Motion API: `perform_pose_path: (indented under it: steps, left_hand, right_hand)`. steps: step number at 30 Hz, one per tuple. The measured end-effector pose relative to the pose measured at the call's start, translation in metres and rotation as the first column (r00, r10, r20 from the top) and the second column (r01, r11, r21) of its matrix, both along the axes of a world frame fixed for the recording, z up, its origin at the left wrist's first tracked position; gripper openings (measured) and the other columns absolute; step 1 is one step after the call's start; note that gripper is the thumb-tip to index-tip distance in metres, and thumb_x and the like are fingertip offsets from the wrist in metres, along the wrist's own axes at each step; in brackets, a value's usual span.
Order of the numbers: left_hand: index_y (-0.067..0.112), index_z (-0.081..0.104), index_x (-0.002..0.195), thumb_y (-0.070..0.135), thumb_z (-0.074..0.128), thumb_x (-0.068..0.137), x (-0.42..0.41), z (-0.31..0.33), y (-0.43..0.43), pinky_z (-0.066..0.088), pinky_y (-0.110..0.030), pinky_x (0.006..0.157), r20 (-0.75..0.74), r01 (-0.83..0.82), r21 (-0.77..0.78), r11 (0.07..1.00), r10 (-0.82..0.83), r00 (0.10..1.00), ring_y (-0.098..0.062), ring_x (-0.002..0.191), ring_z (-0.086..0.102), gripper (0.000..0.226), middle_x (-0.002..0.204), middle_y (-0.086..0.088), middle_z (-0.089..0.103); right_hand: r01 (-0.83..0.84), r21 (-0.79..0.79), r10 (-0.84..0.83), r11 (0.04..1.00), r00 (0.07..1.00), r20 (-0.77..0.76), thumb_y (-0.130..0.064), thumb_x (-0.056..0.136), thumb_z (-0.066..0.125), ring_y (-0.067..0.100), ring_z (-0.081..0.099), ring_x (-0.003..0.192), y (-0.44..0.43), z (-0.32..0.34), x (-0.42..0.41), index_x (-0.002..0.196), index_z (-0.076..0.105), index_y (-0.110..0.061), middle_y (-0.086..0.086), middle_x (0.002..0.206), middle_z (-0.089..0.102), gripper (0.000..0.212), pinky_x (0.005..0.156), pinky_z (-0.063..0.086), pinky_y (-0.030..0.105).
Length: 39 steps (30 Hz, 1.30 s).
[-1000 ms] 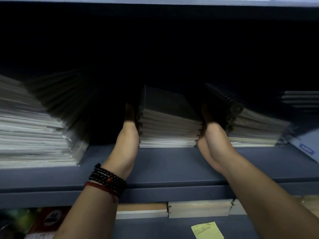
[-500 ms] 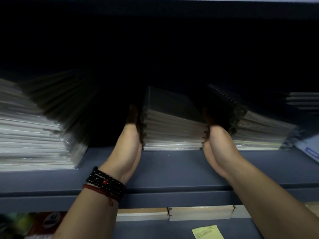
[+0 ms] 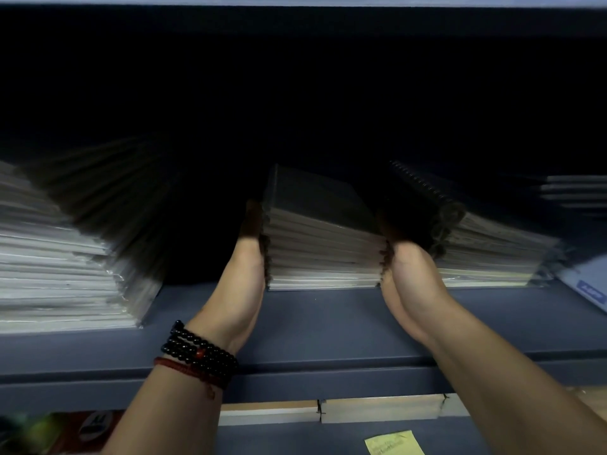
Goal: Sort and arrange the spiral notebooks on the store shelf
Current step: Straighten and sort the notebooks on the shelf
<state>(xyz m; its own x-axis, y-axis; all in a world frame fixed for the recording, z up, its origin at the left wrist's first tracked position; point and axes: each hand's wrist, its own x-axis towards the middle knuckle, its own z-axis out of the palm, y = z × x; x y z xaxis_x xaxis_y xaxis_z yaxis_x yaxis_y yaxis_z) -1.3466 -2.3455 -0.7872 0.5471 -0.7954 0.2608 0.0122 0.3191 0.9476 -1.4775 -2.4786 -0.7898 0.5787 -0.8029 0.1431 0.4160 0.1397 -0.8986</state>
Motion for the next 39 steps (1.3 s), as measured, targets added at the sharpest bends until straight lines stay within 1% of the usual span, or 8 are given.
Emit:
perform_pose_path:
  steps: [7,10,17,20,24,32,35,39]
  left_hand:
    - [0.036,0.036,0.155,0.096,0.041,0.072,0.006,-0.008,-0.005,0.02,-0.045,0.124,-0.046,-0.103,0.098,0.99,0.108,0.993,-0.01,0.144,0.04,0.102,0.156,0.011,0.043]
    - [0.037,0.034,0.155,0.103,0.036,0.063,0.002,-0.006,-0.008,0.021,-0.044,0.124,-0.037,-0.213,0.132,0.968,0.22,0.975,-0.011,0.145,0.038,0.114,0.158,0.011,0.04]
    - [0.014,0.05,0.147,0.074,0.036,0.094,0.001,0.0,-0.001,0.027,-0.055,0.121,-0.138,-0.34,0.114,0.933,0.354,0.925,-0.038,0.139,0.042,0.082,0.149,-0.017,0.046]
    - [0.014,0.053,0.144,0.073,0.044,0.08,0.001,-0.001,0.012,0.033,-0.052,0.119,-0.116,-0.37,0.142,0.918,0.387,0.915,-0.034,0.137,0.049,0.088,0.146,-0.014,0.054]
    - [0.02,0.071,0.098,0.047,0.044,0.101,-0.006,0.001,0.028,0.049,-0.038,0.105,0.01,-0.343,0.176,0.923,0.346,0.938,-0.016,0.109,0.069,0.039,0.102,0.007,0.077]
    - [0.028,0.066,0.114,0.022,0.065,0.097,-0.02,-0.005,0.077,0.052,-0.027,0.098,0.393,-0.421,0.19,0.887,0.324,0.86,-0.005,0.107,0.068,0.018,0.109,0.006,0.075]
    - [0.028,0.067,0.114,0.014,0.067,0.095,-0.037,-0.002,0.101,0.053,-0.019,0.091,0.42,-0.45,0.141,0.882,0.358,0.834,-0.003,0.106,0.068,0.023,0.113,0.007,0.073]
    - [0.025,0.068,0.113,0.006,0.068,0.093,-0.051,0.0,0.13,0.053,-0.018,0.088,0.406,-0.485,0.097,0.869,0.411,0.816,-0.007,0.105,0.069,0.027,0.111,0.003,0.074]
  right_hand:
    - [0.142,-0.059,-0.15,0.988,0.974,-0.17,-0.076,0.049,0.062,0.018,0.046,0.135,0.004,-0.002,0.002,0.146,0.048,-0.021,-0.005,0.144,0.054,0.112,0.12,0.029,0.041]
    - [0.158,-0.062,-0.167,0.986,0.968,-0.186,-0.069,0.078,0.062,0.017,0.043,0.136,0.005,-0.001,0.001,0.149,0.044,-0.019,-0.009,0.143,0.05,0.089,0.12,0.028,0.04]
    - [0.231,-0.036,-0.234,0.972,0.947,-0.222,-0.06,0.088,0.059,0.022,0.049,0.125,0.003,-0.002,-0.004,0.143,0.05,-0.007,-0.005,0.132,0.052,0.077,0.113,0.032,0.035]
    - [0.249,-0.091,-0.265,0.964,0.924,-0.277,-0.041,0.099,0.052,0.016,0.051,0.091,0.008,-0.002,-0.007,0.092,0.063,-0.015,-0.001,0.093,0.059,0.029,0.096,0.035,0.033]
    - [0.296,-0.204,-0.349,0.933,0.881,-0.319,-0.022,0.097,0.047,0.019,0.038,0.069,0.016,-0.001,-0.014,0.064,0.041,-0.017,0.002,0.066,0.039,0.034,0.071,0.031,0.036]
    - [0.156,-0.407,-0.298,0.9,0.902,-0.313,-0.021,0.096,0.064,0.006,0.064,0.085,0.043,-0.004,-0.05,0.099,0.062,-0.024,-0.003,0.093,0.069,0.004,0.067,0.046,0.012]
    - [0.173,-0.507,-0.371,0.845,0.871,-0.321,-0.017,0.092,0.068,0.006,0.058,0.106,0.055,-0.011,-0.065,0.128,0.055,-0.025,-0.005,0.12,0.057,0.039,0.083,0.043,0.012]
    - [0.022,-0.692,-0.323,0.722,0.895,-0.308,-0.018,0.09,0.071,-0.002,0.051,0.11,0.081,-0.008,-0.077,0.125,0.055,-0.028,-0.015,0.119,0.049,0.04,0.092,0.043,0.017]
